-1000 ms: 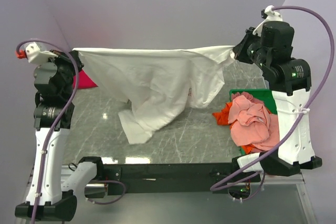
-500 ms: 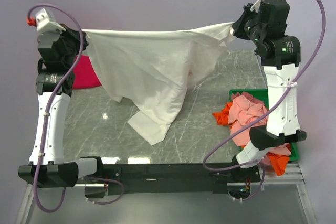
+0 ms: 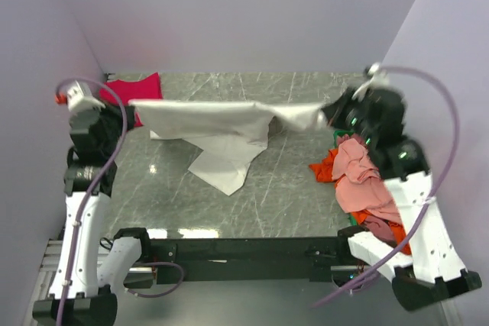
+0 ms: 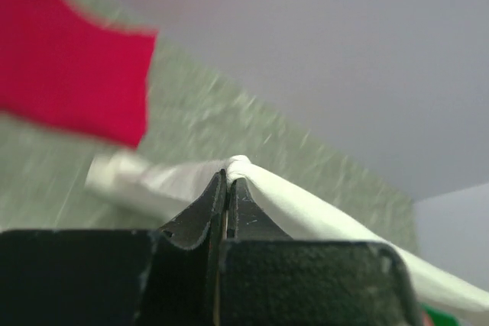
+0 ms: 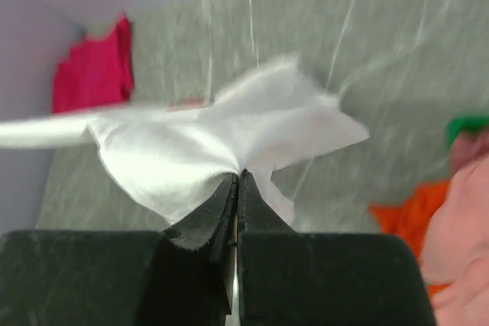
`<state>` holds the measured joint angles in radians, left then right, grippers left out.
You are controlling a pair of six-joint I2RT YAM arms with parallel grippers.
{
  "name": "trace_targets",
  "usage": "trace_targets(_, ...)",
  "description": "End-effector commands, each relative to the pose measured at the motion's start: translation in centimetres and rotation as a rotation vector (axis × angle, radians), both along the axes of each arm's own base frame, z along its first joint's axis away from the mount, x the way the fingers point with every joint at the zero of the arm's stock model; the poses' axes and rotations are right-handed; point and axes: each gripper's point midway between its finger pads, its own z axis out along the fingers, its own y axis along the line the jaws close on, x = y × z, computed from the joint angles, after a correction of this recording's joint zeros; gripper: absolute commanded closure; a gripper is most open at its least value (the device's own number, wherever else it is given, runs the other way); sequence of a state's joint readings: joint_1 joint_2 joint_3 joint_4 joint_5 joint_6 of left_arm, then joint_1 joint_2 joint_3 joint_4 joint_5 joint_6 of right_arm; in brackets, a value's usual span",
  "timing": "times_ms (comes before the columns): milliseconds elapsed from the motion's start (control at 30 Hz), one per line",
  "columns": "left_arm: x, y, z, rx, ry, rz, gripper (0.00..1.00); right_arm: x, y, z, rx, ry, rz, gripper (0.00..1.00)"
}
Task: Fold and stack the t-shirts
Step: Flatten the tshirt out
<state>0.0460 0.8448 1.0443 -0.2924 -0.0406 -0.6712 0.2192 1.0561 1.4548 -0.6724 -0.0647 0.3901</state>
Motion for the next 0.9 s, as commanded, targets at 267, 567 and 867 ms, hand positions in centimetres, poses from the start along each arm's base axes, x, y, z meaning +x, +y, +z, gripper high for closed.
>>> trace_targets(267, -6.4, -1.6, -16.9, -0.094, 0.385, -0.029, 0.99, -14.4, 2.2, -29.0, 0.073, 0.710, 0.062, 0.37)
trace_targets(567, -6.2, -2.3, -17.4, -0.073, 0.412, -0.068, 0.99, -14.9, 1.2, -29.7, 0.095, 0.728, -0.039, 0.31)
trace_targets(867, -6.4, -2.3, -16.9, -0.072, 0.394, -0.070, 0.99, -15.3, -1.1, -32.1, -0.013, 0.832, -0.182, 0.32)
